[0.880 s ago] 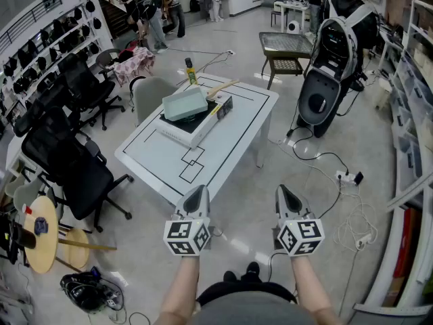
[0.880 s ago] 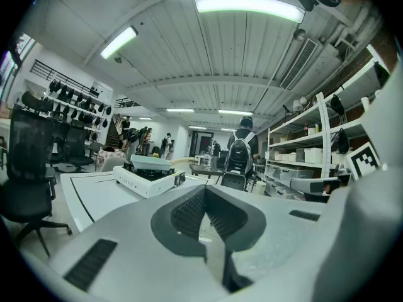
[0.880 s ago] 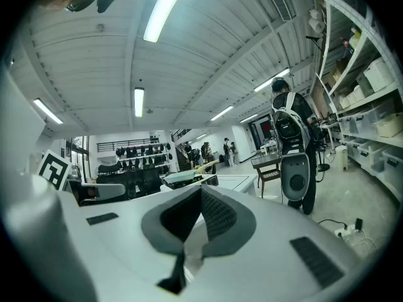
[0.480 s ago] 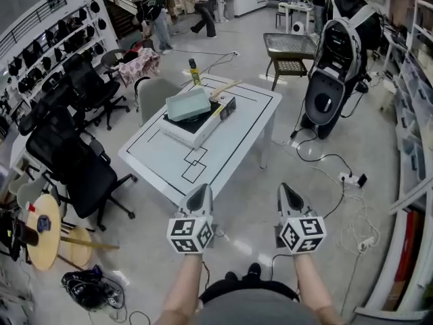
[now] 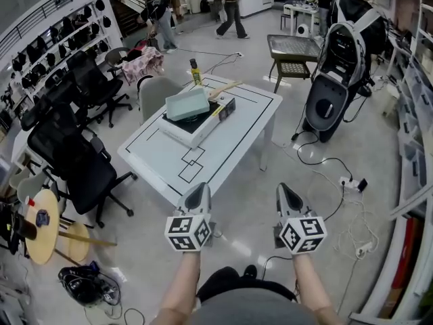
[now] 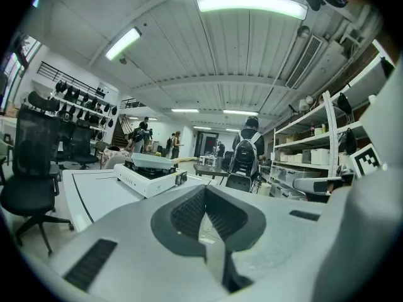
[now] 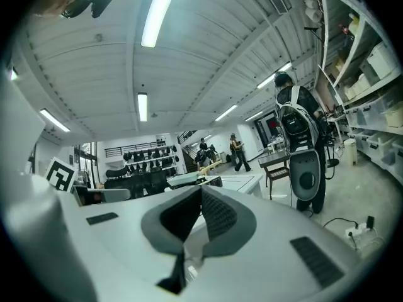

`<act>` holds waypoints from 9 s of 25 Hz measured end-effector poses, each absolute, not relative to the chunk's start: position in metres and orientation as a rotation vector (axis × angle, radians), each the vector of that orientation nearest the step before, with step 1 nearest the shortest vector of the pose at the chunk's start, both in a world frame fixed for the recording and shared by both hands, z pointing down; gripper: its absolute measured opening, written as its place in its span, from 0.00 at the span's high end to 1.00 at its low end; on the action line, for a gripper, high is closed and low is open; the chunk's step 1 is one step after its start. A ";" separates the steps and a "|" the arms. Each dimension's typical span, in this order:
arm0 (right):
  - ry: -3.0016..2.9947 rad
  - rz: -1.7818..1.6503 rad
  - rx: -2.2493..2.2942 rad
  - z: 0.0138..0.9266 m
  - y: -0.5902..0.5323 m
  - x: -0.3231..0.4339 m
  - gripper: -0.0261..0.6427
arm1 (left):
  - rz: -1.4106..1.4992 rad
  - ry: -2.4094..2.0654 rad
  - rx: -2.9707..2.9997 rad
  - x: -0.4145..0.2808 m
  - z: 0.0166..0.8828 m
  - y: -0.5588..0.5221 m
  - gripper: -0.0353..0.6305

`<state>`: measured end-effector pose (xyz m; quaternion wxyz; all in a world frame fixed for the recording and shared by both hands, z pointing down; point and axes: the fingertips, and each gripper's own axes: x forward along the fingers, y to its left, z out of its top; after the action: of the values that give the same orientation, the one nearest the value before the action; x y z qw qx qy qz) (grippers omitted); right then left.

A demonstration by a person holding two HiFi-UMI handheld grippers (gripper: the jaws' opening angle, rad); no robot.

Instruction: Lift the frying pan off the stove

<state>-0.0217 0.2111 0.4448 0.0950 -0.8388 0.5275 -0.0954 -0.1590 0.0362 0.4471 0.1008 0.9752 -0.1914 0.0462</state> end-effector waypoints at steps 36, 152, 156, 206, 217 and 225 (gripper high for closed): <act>1.546 -0.371 -2.427 0.451 0.064 0.134 0.96 | 0.230 -0.639 2.897 -0.005 0.454 -0.132 0.94; 2.049 -0.861 -1.723 0.480 -0.225 0.195 0.80 | 0.069 -1.452 1.978 -0.049 0.506 -0.369 0.81; 2.029 -0.910 -1.683 0.480 -0.230 0.190 0.66 | 0.067 -1.443 1.980 -0.048 0.506 -0.368 0.81; 1.882 -1.027 -1.659 0.491 -0.289 0.190 0.72 | 0.059 -1.381 1.979 -0.044 0.508 -0.367 0.83; 1.907 -0.987 -1.638 0.479 -0.284 0.194 0.72 | 0.030 -1.390 2.013 -0.041 0.493 -0.359 0.83; 1.948 -0.930 -1.609 0.461 -0.275 0.196 0.72 | -0.018 -1.403 2.057 -0.039 0.470 -0.350 0.83</act>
<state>0.1961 -0.2747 0.4612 0.2226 -0.5826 0.7054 -0.3367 -0.0393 -0.3498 0.4697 0.3201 0.7826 -0.5339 -0.0069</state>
